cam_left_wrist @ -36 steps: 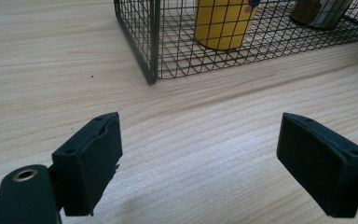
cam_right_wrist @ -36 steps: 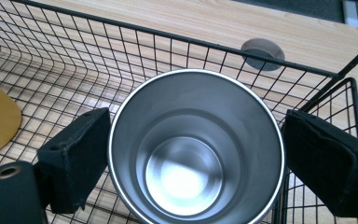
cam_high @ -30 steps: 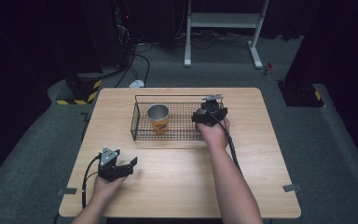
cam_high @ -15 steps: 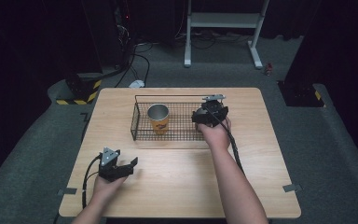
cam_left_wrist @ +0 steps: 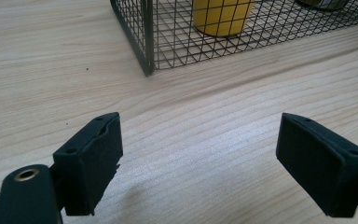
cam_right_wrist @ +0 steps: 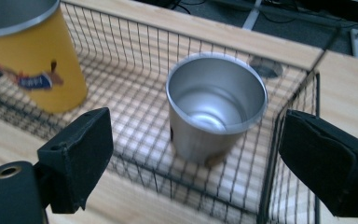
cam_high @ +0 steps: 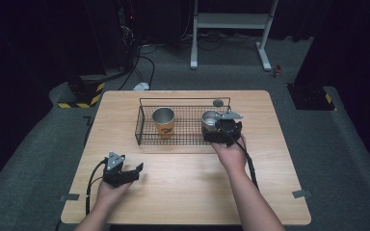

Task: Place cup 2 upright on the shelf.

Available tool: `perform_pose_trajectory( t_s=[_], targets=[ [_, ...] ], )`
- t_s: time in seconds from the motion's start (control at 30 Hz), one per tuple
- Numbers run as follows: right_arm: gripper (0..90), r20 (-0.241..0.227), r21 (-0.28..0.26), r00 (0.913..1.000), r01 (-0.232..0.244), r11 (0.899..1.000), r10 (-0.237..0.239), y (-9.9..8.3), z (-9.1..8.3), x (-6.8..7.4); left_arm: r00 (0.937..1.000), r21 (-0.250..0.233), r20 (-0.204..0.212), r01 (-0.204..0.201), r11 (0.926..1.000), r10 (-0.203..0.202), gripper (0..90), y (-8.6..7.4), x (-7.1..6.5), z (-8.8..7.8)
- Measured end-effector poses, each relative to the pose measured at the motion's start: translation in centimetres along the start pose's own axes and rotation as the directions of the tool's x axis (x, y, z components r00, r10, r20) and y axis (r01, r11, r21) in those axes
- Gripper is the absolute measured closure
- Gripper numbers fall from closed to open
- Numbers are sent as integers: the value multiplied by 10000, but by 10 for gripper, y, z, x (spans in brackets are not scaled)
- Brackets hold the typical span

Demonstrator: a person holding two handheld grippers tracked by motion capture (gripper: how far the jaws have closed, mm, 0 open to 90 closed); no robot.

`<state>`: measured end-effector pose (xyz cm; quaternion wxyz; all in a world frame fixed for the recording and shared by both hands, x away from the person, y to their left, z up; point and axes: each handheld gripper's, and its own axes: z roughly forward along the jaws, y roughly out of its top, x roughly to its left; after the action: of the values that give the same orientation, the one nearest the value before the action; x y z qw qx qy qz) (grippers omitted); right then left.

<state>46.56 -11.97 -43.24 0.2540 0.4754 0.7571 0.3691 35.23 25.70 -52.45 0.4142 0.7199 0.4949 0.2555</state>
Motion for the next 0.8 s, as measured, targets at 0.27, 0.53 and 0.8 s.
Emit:
perform_pose_trajectory(
  t_s=[0.27, 0.53, 0.8],
  targets=[
    [100, 92, 49, 9999, -100, 9999, 100, -49, -18, -14, 9999, 132, -104, -62, 9999, 64, 152, 1, -1, 1],
    [100, 493, 512, 9986, -203, 9985, 177, -95, -28, -28, 9997, 236, -241, -94, 9997, 99, 155, 1, -2, 2],
    [100, 721, 948, 9972, -285, 9951, 217, -128, -37, -38, 9985, 435, -476, -233, 9988, 254, 155, 1, -5, 4]
  ],
)
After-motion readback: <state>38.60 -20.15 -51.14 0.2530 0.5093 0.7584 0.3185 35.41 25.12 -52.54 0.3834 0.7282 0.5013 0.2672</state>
